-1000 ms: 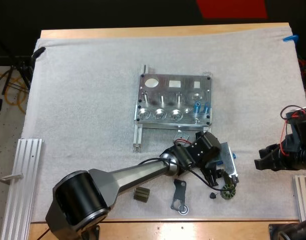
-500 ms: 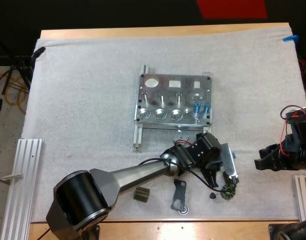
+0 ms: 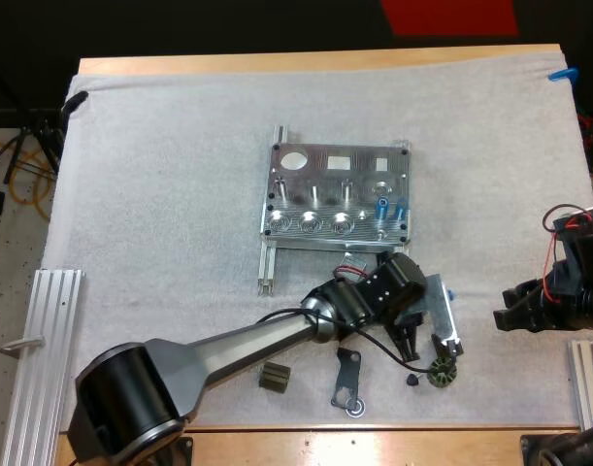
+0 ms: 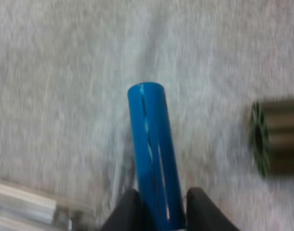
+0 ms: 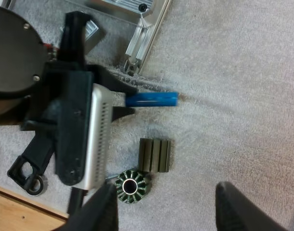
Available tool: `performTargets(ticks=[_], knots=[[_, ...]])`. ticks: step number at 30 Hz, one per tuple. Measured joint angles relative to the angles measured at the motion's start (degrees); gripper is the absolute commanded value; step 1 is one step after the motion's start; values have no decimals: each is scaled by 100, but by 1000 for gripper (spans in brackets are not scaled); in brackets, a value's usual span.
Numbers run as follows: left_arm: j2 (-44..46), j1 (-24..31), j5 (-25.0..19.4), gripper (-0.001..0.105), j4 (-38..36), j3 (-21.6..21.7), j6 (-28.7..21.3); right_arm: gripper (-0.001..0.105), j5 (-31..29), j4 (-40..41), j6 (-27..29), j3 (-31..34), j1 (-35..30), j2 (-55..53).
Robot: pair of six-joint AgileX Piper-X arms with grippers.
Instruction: Load cells from right to left
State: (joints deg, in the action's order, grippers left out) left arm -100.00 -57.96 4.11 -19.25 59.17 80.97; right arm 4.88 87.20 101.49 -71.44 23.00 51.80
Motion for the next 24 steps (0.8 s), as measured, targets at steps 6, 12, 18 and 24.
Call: performTargets(ticks=[6, 12, 18, 24], knots=[[409, 34, -46, 0, -976, 0, -37, 46, 0, 0, 15, 0, 0, 0], [1150, 209, -67, 0, -1426, 0, -38, 46, 38, -137, 15, 0, 0, 0], [2052, 578, -53, 0, -2164, -4, -225, 46, 400, -371, 15, 0, 0, 0], [2922, 918, 479, 0, -2743, -4, -426, 46, 1241, -773, -110, 0, 0, 0]])
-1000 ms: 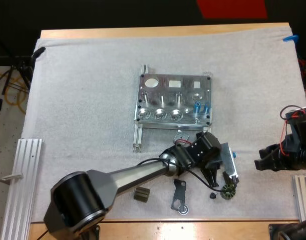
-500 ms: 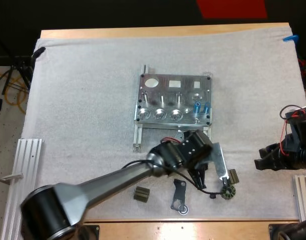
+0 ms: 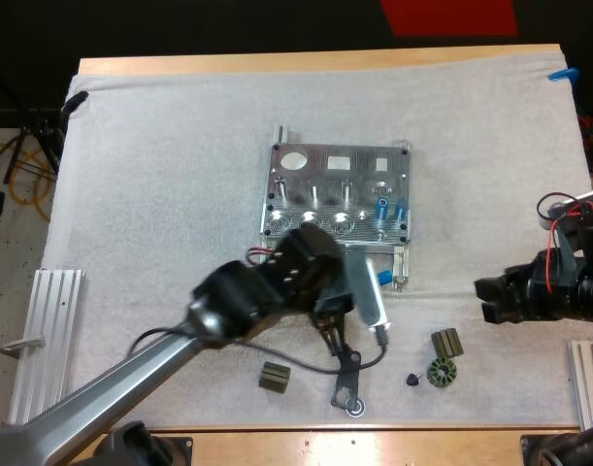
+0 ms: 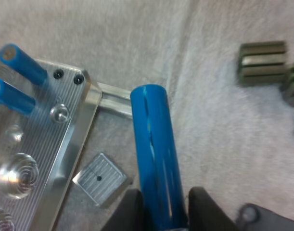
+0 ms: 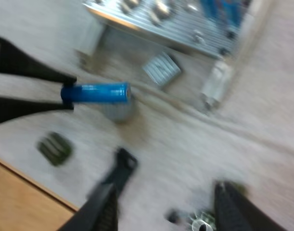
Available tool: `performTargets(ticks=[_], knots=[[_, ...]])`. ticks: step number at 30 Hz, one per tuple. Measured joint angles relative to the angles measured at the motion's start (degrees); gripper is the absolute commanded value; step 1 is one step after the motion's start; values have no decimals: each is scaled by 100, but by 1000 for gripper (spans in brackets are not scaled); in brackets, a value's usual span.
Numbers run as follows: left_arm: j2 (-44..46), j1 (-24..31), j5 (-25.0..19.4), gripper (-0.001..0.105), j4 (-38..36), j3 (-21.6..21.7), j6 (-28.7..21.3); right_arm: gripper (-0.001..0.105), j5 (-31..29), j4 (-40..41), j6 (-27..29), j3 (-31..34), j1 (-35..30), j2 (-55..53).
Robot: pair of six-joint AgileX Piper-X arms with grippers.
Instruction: Load cells from right to left
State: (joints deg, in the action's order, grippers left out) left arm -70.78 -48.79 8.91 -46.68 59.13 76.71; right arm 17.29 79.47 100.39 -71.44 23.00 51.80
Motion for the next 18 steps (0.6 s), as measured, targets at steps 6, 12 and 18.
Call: performTargets(ticks=[6, 12, 18], knots=[[871, 232, 294, 0, -372, 0, -40, 46, 911, -537, -286, 0, 0, 52], [1569, 278, 603, 0, -574, 0, -38, 46, 2077, -1037, -803, 0, 0, 421], [1910, 278, 611, 0, -602, 0, -38, 46, 2532, -1197, -1030, 0, 171, 654]])
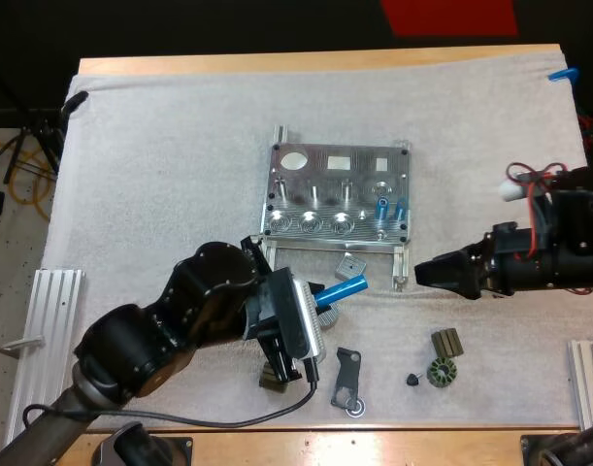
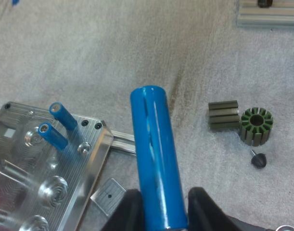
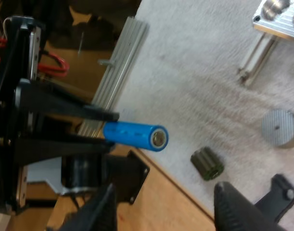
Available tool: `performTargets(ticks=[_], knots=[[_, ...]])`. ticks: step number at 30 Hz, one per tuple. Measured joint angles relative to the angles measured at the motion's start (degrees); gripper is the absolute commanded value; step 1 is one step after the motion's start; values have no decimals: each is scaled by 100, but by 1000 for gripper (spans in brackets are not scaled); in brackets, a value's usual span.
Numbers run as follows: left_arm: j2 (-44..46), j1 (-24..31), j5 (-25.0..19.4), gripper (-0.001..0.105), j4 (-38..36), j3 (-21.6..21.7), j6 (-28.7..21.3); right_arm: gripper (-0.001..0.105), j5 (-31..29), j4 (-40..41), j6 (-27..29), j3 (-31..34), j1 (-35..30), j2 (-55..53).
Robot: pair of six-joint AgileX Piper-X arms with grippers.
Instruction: Load cells from right to left
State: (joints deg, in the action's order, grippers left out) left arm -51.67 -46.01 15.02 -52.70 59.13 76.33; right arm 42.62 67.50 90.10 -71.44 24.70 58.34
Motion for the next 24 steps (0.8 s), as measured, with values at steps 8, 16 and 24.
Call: performTargets(ticks=[8, 16, 24], knots=[[48, 0, 154, 0, -11, 0, 0, 46, 38, -540, -550, 217, 608, 72], [48, 0, 235, 0, -44, 0, 0, 46, 38, -1228, -1164, 633, 946, 85], [48, 0, 278, 0, -50, 0, 0, 46, 38, -1375, -1231, 651, 1020, 217]])
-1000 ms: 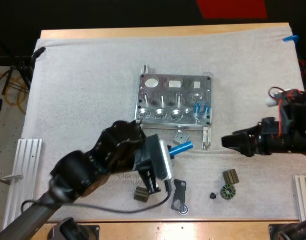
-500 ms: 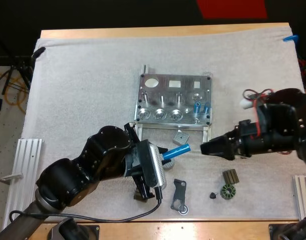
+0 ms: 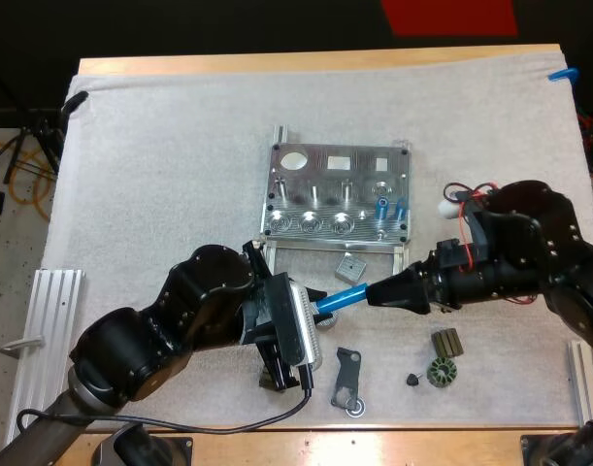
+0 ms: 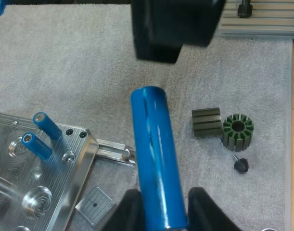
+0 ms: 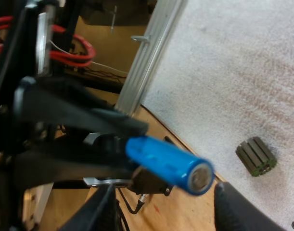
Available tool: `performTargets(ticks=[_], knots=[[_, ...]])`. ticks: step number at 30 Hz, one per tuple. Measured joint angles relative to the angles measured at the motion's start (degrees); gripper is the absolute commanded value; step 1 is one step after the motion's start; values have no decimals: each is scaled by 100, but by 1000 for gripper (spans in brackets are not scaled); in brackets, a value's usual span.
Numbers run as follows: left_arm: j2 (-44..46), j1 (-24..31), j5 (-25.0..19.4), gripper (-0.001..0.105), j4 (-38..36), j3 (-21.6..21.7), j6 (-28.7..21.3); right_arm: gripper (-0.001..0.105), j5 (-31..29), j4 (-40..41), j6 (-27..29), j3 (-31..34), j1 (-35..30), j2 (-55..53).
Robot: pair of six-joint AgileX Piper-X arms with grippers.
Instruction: Load cells from right to left
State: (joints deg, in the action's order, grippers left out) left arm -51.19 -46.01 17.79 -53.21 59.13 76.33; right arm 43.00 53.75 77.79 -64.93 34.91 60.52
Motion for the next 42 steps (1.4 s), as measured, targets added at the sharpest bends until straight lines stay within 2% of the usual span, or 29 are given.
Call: performTargets(ticks=[14, 42], knots=[[0, 0, 209, 0, 152, 0, 0, 46, 333, -254, -327, 0, 0, 254], [0, 0, 208, 0, 457, 0, 0, 46, 166, -324, -323, 82, 0, 304]])
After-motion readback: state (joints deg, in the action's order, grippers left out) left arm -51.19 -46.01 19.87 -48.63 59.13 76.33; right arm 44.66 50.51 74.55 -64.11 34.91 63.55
